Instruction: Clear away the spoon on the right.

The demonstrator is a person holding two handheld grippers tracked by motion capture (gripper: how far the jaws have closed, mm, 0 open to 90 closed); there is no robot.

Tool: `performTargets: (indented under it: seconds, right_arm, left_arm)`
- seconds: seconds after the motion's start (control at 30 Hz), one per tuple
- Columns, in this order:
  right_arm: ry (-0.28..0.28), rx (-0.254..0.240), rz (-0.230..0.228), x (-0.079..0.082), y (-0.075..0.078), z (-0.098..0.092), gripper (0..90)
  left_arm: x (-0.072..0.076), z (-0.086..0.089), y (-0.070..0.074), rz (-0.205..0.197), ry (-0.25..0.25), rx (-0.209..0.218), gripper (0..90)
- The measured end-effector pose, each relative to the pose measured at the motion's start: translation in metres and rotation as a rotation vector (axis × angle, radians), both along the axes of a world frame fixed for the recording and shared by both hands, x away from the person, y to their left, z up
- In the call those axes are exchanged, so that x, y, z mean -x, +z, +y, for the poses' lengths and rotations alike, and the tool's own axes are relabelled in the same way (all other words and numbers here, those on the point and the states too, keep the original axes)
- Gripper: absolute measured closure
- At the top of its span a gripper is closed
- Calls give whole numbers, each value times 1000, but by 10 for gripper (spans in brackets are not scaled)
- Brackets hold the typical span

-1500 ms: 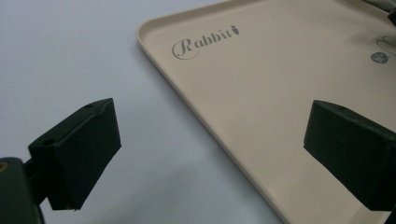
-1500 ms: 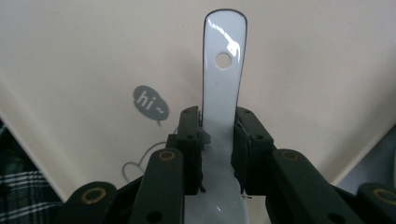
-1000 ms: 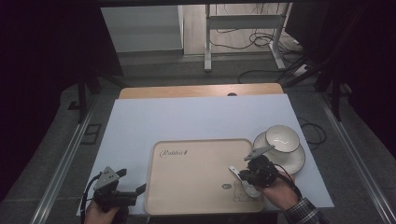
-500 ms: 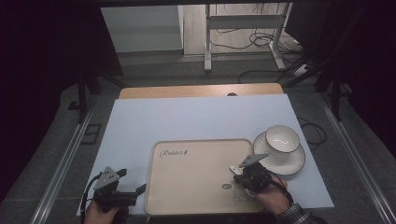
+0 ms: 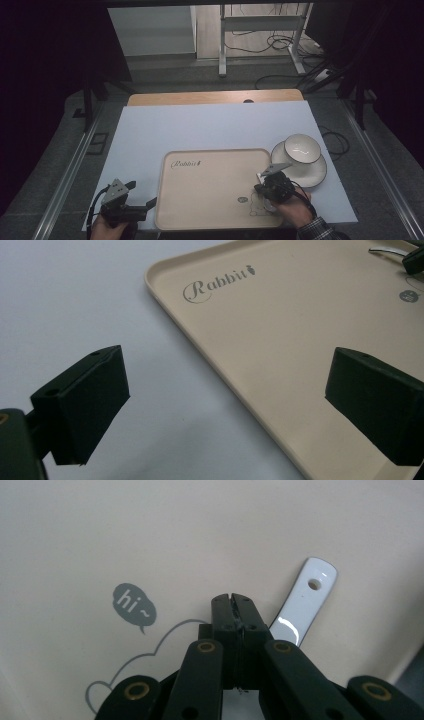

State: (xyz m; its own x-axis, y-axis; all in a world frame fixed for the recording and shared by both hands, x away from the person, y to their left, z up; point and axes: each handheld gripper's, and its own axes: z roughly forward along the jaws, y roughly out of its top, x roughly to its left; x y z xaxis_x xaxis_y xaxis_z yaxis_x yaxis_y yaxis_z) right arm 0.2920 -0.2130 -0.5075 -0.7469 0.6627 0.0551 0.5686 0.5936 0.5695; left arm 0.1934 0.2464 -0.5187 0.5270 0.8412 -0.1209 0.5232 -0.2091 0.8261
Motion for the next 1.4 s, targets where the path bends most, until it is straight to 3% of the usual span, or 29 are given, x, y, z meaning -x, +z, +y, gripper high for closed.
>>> performTargets:
  seconds: [0.33,0.67,1.4]
  right_arm:
    - [-38,-13,3,-5,0,-10,897]
    - [-38,-35,4,-5,3,-11,891]
    - [-18,-80,-63,1,16,-10,770]
  left_arm:
    - [0,-1,0,-1,-1,-4,36]
    - [0,-1,0,-2,-1,-6,36]
    - [1,-1,0,-10,-3,0,36]
